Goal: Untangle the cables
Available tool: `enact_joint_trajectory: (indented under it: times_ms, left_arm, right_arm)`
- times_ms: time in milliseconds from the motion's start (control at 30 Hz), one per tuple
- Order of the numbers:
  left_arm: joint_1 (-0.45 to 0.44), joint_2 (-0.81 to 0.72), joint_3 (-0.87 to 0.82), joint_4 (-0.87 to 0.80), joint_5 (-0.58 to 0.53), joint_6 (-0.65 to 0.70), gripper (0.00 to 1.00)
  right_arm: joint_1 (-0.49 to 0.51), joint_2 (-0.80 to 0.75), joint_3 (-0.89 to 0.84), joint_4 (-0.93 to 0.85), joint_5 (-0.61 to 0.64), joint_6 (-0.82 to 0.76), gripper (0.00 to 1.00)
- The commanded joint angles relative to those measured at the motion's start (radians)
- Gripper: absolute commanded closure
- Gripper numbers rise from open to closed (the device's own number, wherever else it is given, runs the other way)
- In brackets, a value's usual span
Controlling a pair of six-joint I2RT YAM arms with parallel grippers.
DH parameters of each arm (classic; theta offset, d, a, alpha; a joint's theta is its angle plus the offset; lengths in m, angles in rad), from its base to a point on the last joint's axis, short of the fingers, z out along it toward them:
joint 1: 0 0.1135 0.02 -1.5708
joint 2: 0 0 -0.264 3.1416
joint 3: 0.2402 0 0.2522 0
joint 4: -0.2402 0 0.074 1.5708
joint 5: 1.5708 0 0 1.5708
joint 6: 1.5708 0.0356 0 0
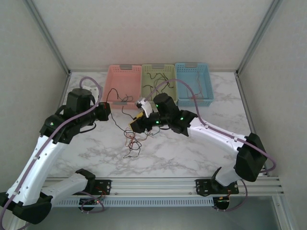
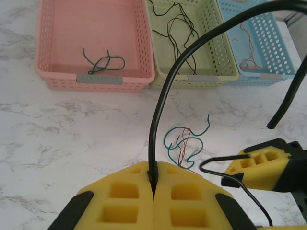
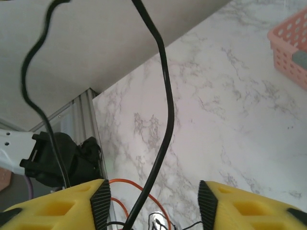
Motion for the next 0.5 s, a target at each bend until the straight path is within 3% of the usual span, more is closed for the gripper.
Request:
enact_joint_trajectory:
  times_ms: [0,167,467]
  left_arm:
    - [0.005,-0.017,-0.014,0.011,0.013,0.012,1.00]
    - [0.004,-0.032,-0.023,0.005,-0.004,0.012,1.00]
    - [0.005,-0.085,-0.064,-0.040,-0.099,-0.010,1.00]
  right_arm:
    - [0.009,0.021,0.056,-0.013,-0.011,0.015,0.60]
    - [0.008,-0.013,0.033,0.024,0.049,0.023,0.98]
    - [-0.032,-0.167,-0.123,0.143,0.309,0.113,1.00]
